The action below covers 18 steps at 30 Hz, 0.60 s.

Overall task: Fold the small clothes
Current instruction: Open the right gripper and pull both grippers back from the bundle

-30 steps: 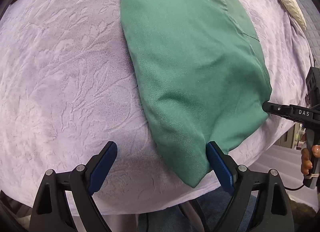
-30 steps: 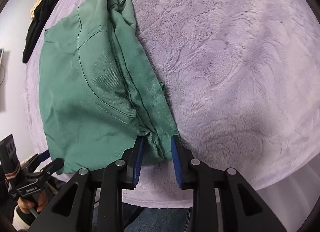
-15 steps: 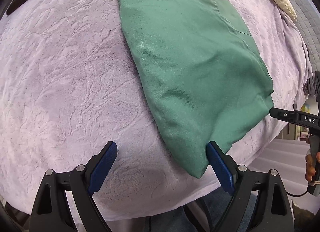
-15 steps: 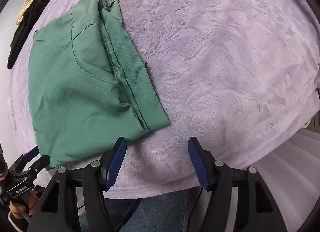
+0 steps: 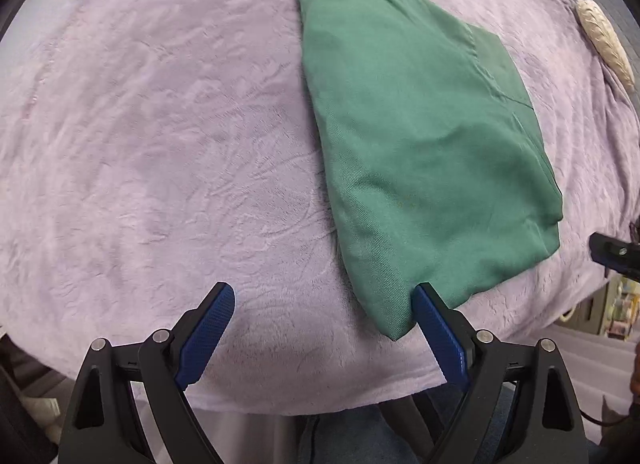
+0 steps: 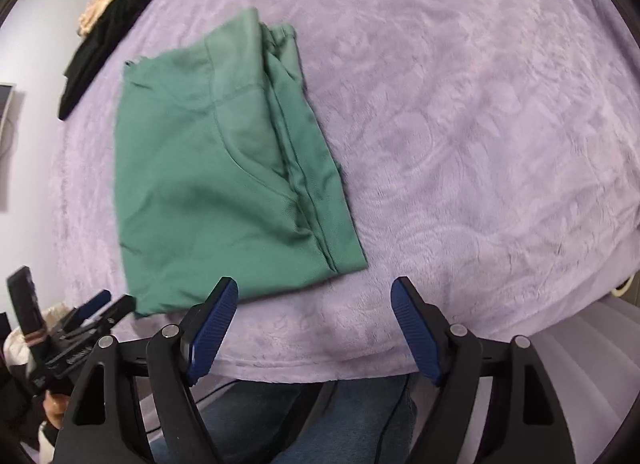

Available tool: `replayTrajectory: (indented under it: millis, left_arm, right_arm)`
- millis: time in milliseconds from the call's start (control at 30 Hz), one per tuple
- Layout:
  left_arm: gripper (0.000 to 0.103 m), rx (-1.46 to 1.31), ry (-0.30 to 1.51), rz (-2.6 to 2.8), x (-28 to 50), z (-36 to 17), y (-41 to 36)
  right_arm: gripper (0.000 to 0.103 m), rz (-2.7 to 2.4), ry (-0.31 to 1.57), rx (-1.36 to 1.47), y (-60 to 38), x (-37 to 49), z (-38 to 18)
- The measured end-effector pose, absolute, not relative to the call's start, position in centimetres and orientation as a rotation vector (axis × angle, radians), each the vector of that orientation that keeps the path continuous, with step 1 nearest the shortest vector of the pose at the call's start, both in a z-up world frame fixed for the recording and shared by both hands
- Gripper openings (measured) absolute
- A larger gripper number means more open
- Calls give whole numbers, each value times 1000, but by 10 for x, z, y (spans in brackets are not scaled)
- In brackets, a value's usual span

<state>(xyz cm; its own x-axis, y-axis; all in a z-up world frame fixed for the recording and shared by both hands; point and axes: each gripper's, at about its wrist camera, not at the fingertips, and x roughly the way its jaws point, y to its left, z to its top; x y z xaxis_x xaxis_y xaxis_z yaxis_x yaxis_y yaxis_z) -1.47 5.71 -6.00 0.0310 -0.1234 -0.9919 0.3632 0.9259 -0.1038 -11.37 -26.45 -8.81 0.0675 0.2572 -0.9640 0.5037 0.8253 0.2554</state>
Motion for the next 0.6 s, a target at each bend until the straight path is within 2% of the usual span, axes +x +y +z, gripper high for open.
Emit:
replayTrajectory:
  millis: [500, 533, 567, 600]
  left_arm:
    - [91, 172, 1293, -311, -7, 26, 18]
    - [92, 171, 1290, -313, -6, 29, 14]
    - [103, 168, 1289, -313, -6, 30, 13]
    - [103, 167, 1284, -308, -7, 31, 13]
  right_arm:
    - [86, -174, 1382, 453, -252, -60, -34]
    - [86, -165, 1377, 448, -252, -58, -32]
    - [86, -158, 1371, 440, -250, -56, -29]
    - [86, -157, 1367, 434, -248, -56, -27]
